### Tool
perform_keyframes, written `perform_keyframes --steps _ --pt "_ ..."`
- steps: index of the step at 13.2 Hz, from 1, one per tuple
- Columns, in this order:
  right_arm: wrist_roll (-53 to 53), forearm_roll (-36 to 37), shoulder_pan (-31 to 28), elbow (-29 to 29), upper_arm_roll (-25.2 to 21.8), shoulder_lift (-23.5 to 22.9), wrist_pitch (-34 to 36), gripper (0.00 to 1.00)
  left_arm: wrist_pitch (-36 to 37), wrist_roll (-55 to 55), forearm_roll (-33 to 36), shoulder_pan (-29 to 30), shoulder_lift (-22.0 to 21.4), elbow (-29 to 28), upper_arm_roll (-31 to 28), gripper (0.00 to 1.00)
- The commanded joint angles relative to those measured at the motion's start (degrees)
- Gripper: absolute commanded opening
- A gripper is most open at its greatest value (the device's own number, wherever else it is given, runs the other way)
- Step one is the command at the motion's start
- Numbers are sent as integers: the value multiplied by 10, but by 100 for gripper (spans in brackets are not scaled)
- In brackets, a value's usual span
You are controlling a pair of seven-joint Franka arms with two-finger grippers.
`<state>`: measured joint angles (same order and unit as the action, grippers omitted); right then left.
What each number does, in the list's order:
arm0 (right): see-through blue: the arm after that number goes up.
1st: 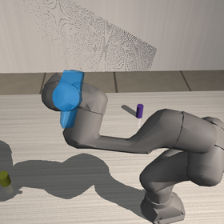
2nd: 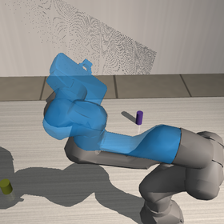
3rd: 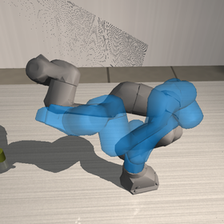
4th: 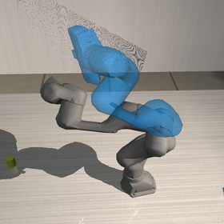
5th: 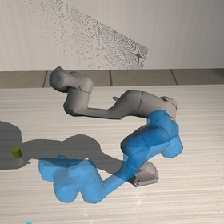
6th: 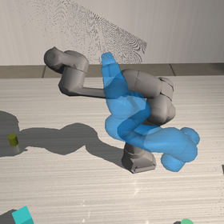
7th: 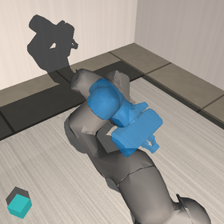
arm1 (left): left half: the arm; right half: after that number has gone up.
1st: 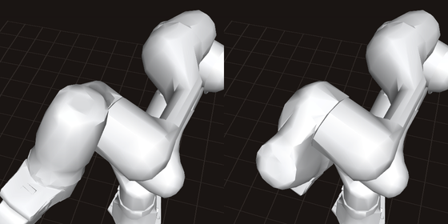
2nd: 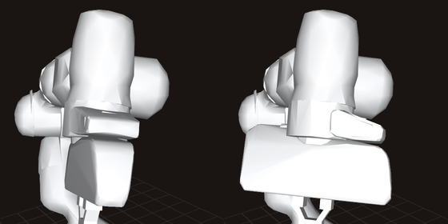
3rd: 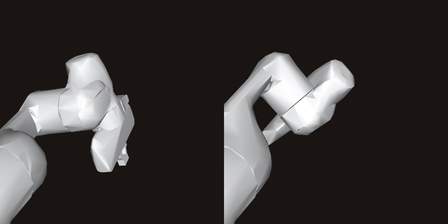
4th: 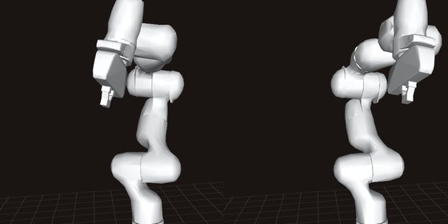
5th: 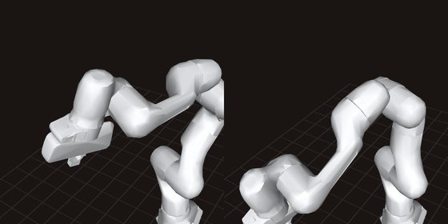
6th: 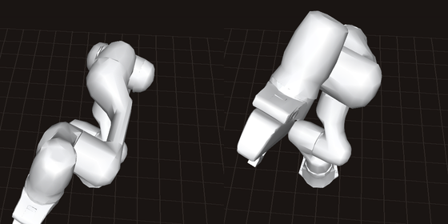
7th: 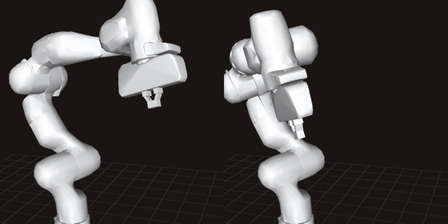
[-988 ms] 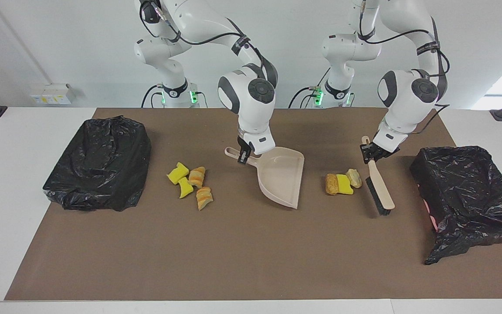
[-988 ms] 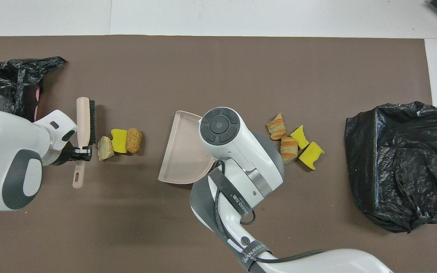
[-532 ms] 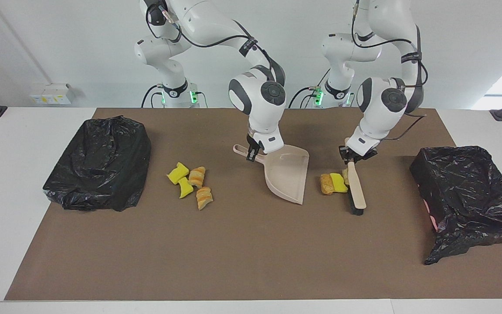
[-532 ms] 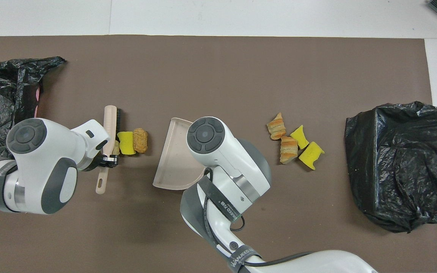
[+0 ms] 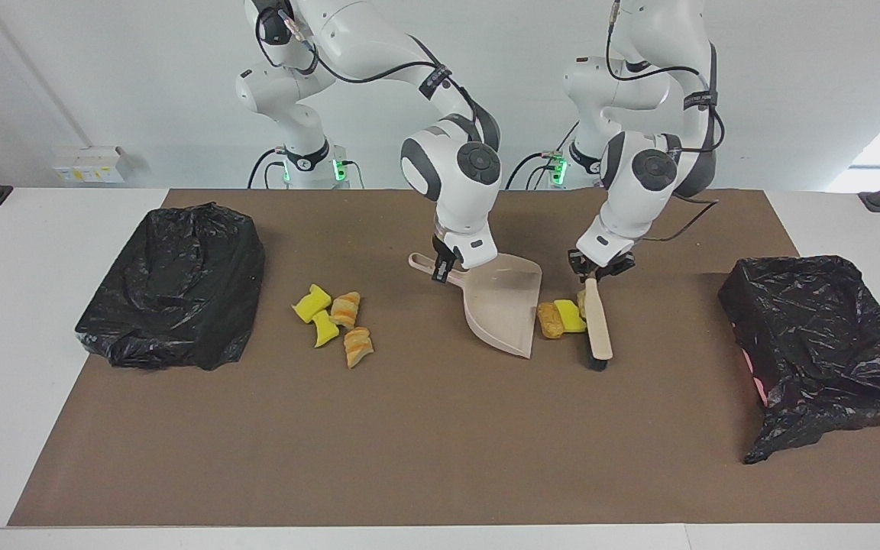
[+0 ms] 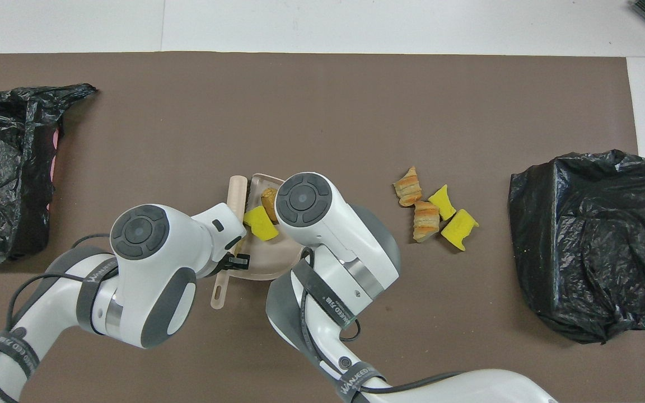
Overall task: Sweep and dump trash in bin
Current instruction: 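Sweep the sponge and bread pile into the dustpan with the left gripper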
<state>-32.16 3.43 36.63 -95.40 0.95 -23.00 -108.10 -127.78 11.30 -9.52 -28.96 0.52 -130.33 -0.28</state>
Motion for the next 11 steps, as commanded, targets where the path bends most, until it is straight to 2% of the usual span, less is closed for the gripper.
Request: perform_keyframes --steps 1,5,11 --pt "14 -7 -3 -1 2 2 -5 0 -14 5 -30 -44 -11 1 -7 0" --pt "14 -7 -3 0 2 2 -7 0 -6 48 -35 -38 -5 46 -14 0" --pt "14 -7 -3 0 2 2 -9 0 45 47 -25 56 -9 82 -15 0"
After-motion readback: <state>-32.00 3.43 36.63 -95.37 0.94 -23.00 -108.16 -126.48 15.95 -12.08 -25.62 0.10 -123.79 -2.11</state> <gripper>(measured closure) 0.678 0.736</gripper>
